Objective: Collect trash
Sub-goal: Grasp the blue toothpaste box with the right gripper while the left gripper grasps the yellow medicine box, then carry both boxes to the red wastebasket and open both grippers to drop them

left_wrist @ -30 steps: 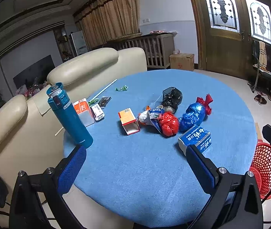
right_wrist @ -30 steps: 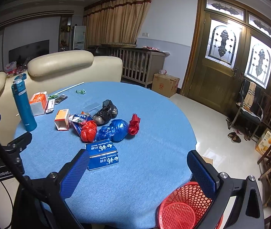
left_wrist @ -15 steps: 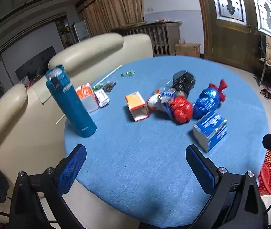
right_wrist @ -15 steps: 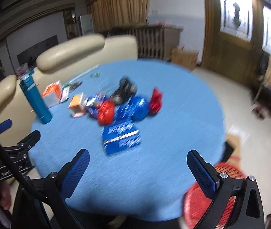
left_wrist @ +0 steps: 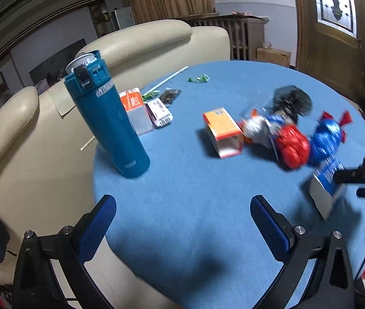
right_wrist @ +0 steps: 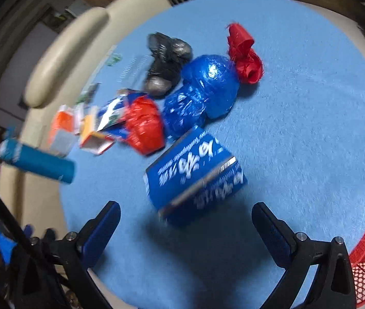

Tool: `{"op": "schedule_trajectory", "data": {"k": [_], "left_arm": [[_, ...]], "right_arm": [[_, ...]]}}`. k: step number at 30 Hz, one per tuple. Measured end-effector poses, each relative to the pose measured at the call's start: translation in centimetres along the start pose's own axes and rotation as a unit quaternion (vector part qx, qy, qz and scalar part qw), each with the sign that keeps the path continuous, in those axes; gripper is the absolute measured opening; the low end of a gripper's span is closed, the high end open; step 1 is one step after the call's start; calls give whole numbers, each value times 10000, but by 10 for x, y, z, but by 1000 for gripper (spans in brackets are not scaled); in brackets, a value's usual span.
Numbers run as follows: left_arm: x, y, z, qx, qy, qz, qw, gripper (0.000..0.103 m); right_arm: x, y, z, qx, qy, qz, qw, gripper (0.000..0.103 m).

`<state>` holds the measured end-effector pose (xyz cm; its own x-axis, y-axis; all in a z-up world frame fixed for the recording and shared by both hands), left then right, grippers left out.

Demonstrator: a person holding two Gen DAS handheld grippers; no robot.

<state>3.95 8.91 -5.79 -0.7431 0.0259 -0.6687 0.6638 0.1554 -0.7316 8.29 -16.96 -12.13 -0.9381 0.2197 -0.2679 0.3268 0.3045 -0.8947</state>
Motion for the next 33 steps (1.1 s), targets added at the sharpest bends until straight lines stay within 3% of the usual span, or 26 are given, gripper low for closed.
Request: {"op": "schedule_trajectory", "data": {"k": [5, 10, 16, 22, 27, 29, 30, 33], "left_arm": [[-39, 33, -7, 15, -70, -8, 10000, 103], [-69, 70, 7, 399, -187, -189, 9989, 103], [-96, 123, 19, 749, -716, -775, 9916, 103], [-98, 161, 34, 867, -968, -1392, 9817, 101], [-86, 174, 41, 1049, -1012, -1744, 9738, 61], [-77, 176, 42, 1136, -1000, -1874, 9706, 50], [-72, 176, 43, 1159, -976, -1916, 9697, 48], [-61, 169, 41, 1237, -905, -1831, 9711, 47]], "right_arm": [[-11, 18, -13, 402, 87, -37, 9991, 103], [-18, 31, -18, 902, -78, 46, 9959, 103], [-22, 36, -21, 1242, -295, 304, 9914, 103], [-20, 34, -27, 1308, -642, 509, 9880, 95], [-17, 25, -23, 1174, -834, 622, 9876, 86], [-15, 19, -16, 1060, -818, 625, 9890, 82], [-14, 16, -13, 1049, -842, 637, 9889, 77], [-13, 8, 0, 994, -802, 681, 9895, 75]]}}
Point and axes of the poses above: each gripper's, at about its wrist camera, not at the fingertips, and y roughly the way its jaws point, z to its right, x to its underside, the point moved 7 cm from there along y, roughly the way its jaws point, and after that the axes turned 3 degrees about x, right-handed, at the moved point
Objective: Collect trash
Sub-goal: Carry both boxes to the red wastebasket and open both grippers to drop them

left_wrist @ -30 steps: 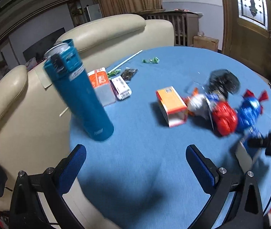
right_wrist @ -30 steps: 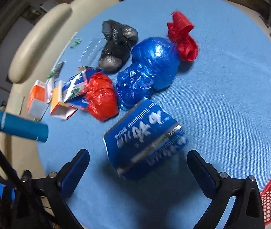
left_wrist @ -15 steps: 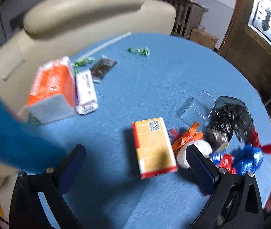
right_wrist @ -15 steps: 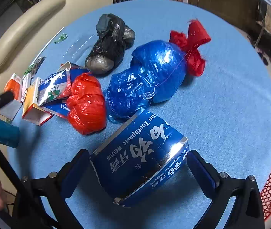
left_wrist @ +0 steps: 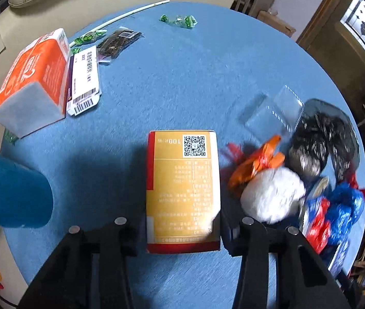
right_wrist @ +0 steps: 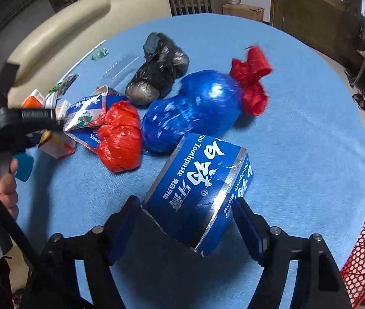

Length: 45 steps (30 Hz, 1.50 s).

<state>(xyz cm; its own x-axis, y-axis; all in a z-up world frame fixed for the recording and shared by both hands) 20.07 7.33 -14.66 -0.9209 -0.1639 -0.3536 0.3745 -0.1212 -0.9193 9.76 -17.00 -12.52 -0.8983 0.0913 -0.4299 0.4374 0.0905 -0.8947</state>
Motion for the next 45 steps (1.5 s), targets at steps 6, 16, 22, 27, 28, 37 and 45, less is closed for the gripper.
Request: {"op": "schedule_trajectory", "data": {"k": [6, 16, 22, 27, 28, 37, 45], "left_arm": [[42, -23, 3, 133, 355, 100, 9992, 47], [135, -72, 54, 548, 1208, 256, 9908, 47], [166, -88, 117, 980, 1889, 210, 9769, 47], [198, -98, 180, 1306, 2419, 73, 9615, 47], [204, -96, 189, 1347, 2497, 38, 9589, 47], [261, -85, 283, 1638, 3498, -467, 9212, 47], [296, -74, 352, 1752, 4109, -710, 8919, 47]], "right_arm": [[8, -6, 35, -353, 343, -52, 9988, 71], [38, -25, 96, -620, 776, -22, 9951, 64], [55, -54, 122, -680, 923, 159, 9933, 64], [74, -78, 157, -650, 1157, 323, 9906, 64], [79, -81, 165, -634, 1219, 334, 9899, 64], [132, -87, 252, -621, 2071, 65, 9763, 64], [161, -85, 312, -630, 2705, -4, 9606, 66]]}}
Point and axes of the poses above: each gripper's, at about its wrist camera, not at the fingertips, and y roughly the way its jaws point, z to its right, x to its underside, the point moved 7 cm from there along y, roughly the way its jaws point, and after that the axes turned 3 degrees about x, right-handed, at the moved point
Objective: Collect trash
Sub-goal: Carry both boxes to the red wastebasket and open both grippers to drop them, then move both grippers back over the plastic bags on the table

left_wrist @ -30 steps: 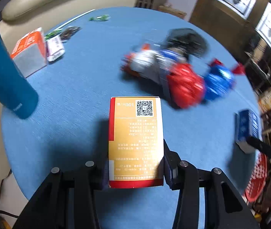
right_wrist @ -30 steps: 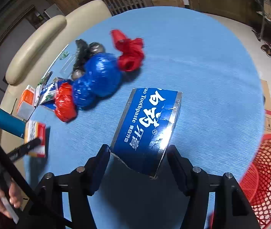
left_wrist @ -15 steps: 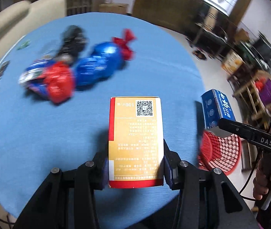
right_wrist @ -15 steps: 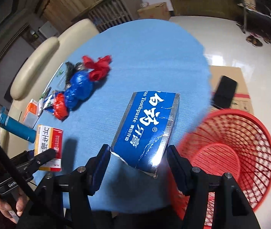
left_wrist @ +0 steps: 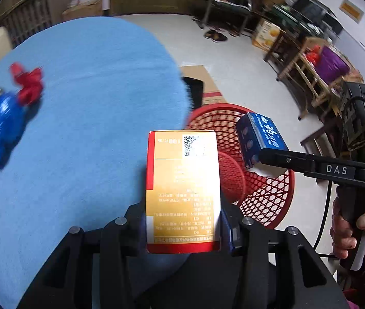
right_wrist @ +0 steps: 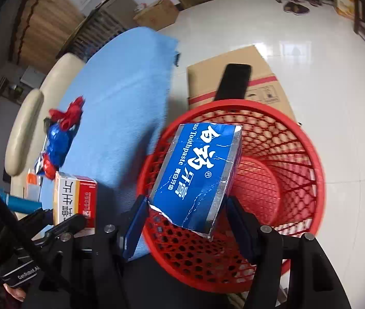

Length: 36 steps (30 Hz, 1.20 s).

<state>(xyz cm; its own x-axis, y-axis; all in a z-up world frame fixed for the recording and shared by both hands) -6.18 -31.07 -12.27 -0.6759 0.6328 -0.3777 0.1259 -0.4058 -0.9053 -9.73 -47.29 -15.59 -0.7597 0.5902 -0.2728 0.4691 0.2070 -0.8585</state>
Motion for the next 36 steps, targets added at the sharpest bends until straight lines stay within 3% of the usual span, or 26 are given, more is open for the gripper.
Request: {"op": "schedule_trajectory", "data": {"k": [8, 12, 16, 27, 36], "left_arm": [[-11, 33, 32, -105, 507, -180, 9985, 48], [-12, 38, 35, -225, 658, -197, 9974, 60], [-13, 31, 31, -374, 699, -73, 9968, 61], [-12, -15, 22, -949, 764, 568, 9909, 65], [-14, -61, -11, -1508, 420, 1137, 9811, 70]], "right_arm": [[-10, -6, 44, -221, 536, 27, 9983, 70], [-10, -2, 54, -366, 765, -50, 9964, 72], [-10, -1, 56, -378, 792, -20, 9961, 72], [-19, -18, 24, -512, 491, 328, 9969, 72], [-33, -34, -39, -773, -134, 663, 9947, 72]]}}
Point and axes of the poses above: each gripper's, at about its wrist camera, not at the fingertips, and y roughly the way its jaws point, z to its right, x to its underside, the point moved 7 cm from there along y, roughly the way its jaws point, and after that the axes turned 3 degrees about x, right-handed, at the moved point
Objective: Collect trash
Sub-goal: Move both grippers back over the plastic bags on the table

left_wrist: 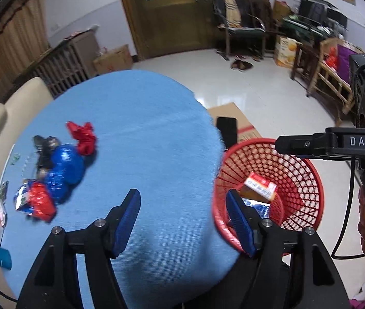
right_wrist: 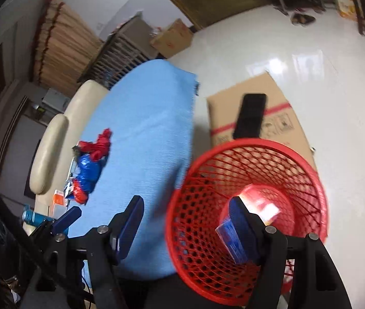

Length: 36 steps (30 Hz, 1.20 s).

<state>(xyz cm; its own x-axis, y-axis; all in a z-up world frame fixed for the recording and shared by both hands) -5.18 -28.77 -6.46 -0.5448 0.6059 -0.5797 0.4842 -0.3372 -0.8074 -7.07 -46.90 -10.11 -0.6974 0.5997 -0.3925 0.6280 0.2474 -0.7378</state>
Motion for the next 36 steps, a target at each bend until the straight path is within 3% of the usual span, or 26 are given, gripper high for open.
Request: {"op": "schedule_trajectory", "data": {"k": [9, 13, 17, 24, 28, 32, 36], "left_arm": [[17, -5, -39, -193, -408, 21, 9990, 71], [37, -5, -74, -362, -842, -111, 9957, 73], [62, -10, -130, -734, -1441, -165, 9867, 73], [104, -30, -229, -1260, -2633, -135, 9563, 73], [120, -39, -265, -1467, -2980, -47, 9432, 73], [127, -36, -282, -1387, -3241, -23, 9358, 73], [120, -27, -291, -1245, -3280, 39, 9364, 73]], "right_arm": [[-1, 6, -33, -22, -245, 6, 9997, 72], [-4, 13, -54, -137, -382, -37, 9992, 72], [-6, 31, -89, -252, -694, -123, 9972, 72], [1, 90, -164, -716, -935, -663, 9908, 72], [4, 119, -203, -879, -1040, -835, 9872, 72], [8, 144, -234, -961, -1091, -983, 9845, 72], [6, 165, -252, -964, -1041, -1028, 9845, 72]]}}
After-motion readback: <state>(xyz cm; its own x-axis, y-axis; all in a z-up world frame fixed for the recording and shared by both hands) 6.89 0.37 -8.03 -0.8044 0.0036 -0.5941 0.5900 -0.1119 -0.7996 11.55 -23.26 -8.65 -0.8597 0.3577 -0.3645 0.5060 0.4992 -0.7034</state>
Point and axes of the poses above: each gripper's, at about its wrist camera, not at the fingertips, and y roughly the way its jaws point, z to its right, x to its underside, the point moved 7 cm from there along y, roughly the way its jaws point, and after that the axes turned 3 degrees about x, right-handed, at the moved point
